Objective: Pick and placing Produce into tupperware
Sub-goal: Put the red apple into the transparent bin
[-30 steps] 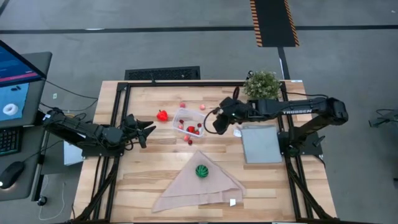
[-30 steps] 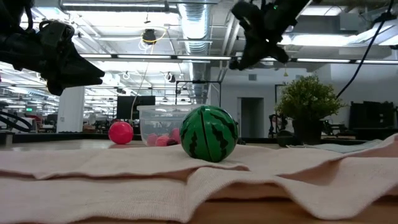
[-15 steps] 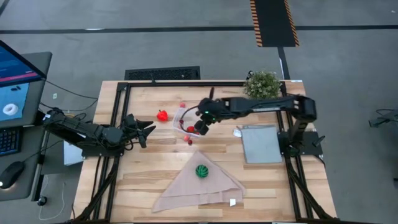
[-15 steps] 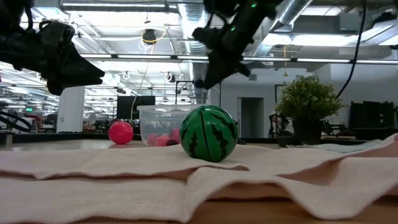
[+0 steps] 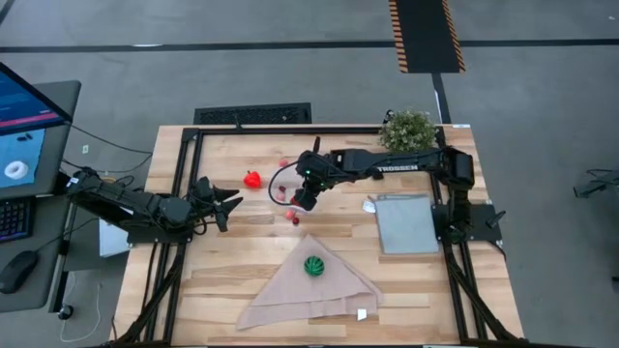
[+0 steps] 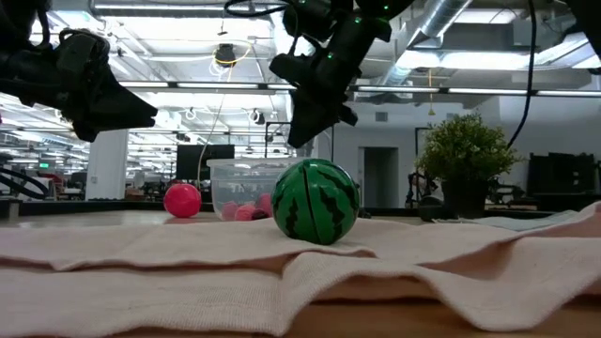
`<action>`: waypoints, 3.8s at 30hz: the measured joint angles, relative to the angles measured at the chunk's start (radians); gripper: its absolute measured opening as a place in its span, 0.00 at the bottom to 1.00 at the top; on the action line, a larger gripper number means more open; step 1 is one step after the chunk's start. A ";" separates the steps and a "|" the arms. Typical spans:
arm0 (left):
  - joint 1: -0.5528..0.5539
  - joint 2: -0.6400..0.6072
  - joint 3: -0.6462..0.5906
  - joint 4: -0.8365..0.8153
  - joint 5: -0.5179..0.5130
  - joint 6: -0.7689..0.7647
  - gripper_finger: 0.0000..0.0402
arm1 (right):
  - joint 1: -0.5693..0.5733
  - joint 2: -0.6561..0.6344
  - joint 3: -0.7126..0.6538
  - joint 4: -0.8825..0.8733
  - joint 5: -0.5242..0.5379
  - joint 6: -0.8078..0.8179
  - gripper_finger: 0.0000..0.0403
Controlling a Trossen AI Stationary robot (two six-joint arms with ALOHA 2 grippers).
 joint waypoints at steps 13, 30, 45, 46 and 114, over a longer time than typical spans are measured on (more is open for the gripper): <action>0.000 0.000 0.043 0.093 0.032 0.080 0.35 | 0.121 -0.167 -0.001 -0.050 0.266 -0.029 0.23; 0.007 0.077 0.063 0.071 -0.141 -0.035 0.54 | 0.603 -0.437 -0.244 -0.151 0.863 0.402 0.23; 0.180 0.076 0.126 0.222 -0.102 -0.054 0.69 | 0.893 -0.463 -0.329 -0.412 1.177 0.811 0.23; 0.184 0.082 0.126 0.221 -0.093 -0.051 0.69 | 0.925 -0.463 -0.329 -0.444 1.189 0.832 0.23; 0.539 0.588 0.628 -0.594 0.167 -0.244 0.69 | 0.301 -1.236 -1.402 0.959 0.552 -0.243 0.23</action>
